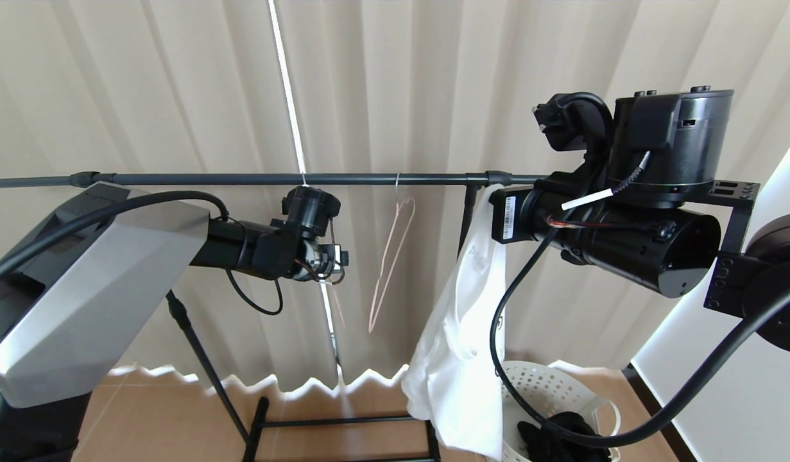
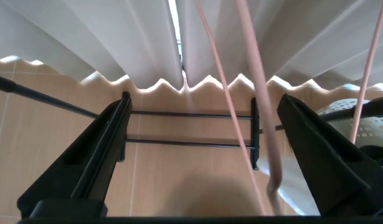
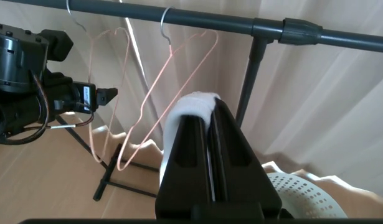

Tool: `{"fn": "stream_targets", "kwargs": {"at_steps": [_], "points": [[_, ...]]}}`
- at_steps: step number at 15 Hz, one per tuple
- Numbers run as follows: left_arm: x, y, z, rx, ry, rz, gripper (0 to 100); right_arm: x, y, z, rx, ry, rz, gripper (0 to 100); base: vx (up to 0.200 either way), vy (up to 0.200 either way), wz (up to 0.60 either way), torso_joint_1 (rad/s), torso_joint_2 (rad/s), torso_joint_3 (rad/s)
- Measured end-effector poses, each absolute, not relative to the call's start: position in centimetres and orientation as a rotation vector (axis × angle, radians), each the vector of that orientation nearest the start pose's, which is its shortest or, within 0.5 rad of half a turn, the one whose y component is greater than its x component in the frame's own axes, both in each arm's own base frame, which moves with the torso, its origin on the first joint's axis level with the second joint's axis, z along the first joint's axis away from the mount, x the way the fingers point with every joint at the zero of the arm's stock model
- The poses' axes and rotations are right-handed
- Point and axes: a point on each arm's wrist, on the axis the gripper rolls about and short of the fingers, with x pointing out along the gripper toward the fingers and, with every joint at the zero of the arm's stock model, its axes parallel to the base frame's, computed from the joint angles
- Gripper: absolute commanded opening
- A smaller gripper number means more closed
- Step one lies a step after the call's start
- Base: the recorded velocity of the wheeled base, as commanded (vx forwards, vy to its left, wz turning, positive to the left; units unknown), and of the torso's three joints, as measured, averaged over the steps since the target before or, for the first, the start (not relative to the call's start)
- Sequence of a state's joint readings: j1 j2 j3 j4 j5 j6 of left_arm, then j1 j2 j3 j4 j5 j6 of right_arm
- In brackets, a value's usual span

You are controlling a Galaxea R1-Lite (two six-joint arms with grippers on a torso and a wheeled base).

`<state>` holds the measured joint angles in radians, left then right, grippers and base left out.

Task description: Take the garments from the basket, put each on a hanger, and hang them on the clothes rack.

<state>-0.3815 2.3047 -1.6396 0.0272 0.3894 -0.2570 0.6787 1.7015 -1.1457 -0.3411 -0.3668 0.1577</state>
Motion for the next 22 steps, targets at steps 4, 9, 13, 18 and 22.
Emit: {"fn": "stream_targets", "kwargs": {"at_steps": [4, 9, 13, 18, 22], "points": [[43.0, -16.4, 10.2, 0.020, 0.659, 0.086, 100, 25.9, 19.9, 24.8, 0.049, 0.210, 0.296, 0, 0.000, 0.000, 0.00, 0.000, 0.00, 0.000], [42.9, -16.4, 9.1, 0.025, 0.685, 0.086, 100, 25.9, 19.8, 24.8, 0.049, 0.209, 0.296, 0, 0.000, 0.000, 0.00, 0.000, 0.00, 0.000], [42.9, -16.5, 9.0, 0.024, 0.687, 0.087, 100, 25.9, 19.8, 24.8, 0.049, 0.210, 0.296, 0, 0.000, 0.000, 0.00, 0.000, 0.00, 0.000], [43.2, -16.1, 9.2, 0.004, 0.680, 0.100, 100, 25.9, 19.8, 24.8, 0.045, 0.209, 0.296, 0, 0.000, 0.000, 0.00, 0.000, 0.00, 0.000], [43.8, -15.6, 9.1, -0.004, 0.672, 0.115, 100, 25.8, 19.8, 24.8, 0.043, 0.209, 0.296, 0, 0.000, 0.000, 0.00, 0.000, 0.00, 0.000]]}}
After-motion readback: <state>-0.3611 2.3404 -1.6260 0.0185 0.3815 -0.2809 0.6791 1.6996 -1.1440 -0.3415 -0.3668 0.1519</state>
